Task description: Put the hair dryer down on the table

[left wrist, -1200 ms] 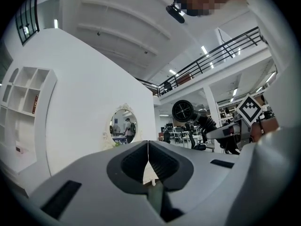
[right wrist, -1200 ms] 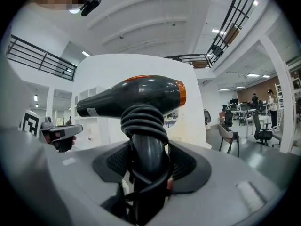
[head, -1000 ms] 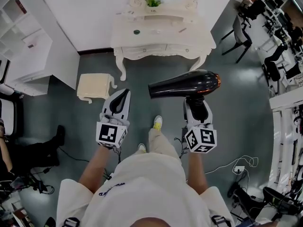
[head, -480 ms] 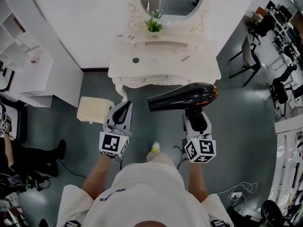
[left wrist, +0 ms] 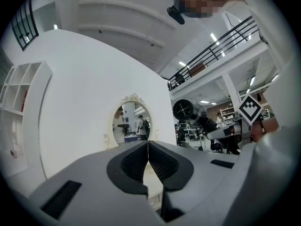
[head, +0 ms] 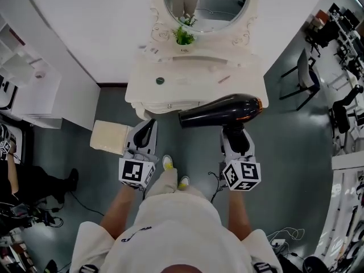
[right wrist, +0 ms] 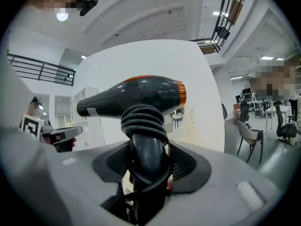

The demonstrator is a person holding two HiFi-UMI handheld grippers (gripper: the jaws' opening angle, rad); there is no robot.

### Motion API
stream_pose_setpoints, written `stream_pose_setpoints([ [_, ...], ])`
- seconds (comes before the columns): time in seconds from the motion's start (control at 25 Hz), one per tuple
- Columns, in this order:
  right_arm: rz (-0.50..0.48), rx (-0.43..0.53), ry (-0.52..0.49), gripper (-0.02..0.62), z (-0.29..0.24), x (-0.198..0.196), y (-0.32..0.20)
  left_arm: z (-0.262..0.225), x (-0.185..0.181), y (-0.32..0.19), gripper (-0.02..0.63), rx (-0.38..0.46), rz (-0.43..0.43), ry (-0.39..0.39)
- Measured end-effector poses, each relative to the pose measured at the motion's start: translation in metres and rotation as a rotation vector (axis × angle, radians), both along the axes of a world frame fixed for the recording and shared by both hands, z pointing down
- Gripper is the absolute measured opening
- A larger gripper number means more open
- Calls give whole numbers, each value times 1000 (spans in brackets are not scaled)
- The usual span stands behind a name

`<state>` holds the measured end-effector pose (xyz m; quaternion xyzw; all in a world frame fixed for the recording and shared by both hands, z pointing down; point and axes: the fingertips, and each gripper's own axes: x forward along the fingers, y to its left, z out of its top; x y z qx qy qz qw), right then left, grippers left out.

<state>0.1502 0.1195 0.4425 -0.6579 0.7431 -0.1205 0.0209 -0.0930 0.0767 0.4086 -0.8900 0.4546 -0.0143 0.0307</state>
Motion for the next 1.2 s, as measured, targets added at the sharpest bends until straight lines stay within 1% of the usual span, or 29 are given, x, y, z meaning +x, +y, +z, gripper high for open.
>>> stream_pose_setpoints([
  [0.16, -1, -2, 0, 244, 5, 7, -35, 7, 7, -33, 11, -3, 4, 0],
  [0.36, 2, 8, 2, 244, 3, 15, -87, 16, 13, -92, 11, -4, 9, 19],
  [0.6, 34, 18, -7, 244, -13, 30, -158, -4, 29, -170, 11, 6, 57, 31],
  [0.76, 53, 19, -10, 244, -19, 28, -206, -10, 30, -226, 11, 13, 81, 36],
  [0.88, 62, 6, 12, 244, -19, 23, -235, -7, 31, -262, 11, -2, 100, 28],
  [0.96, 63, -5, 33, 244, -19, 20, -247, -4, 33, -279, 11, -16, 105, 8],
  [1.2, 70, -23, 33, 244, -15, 32, -283, 1, 52, -312, 11, -32, 133, 15],
])
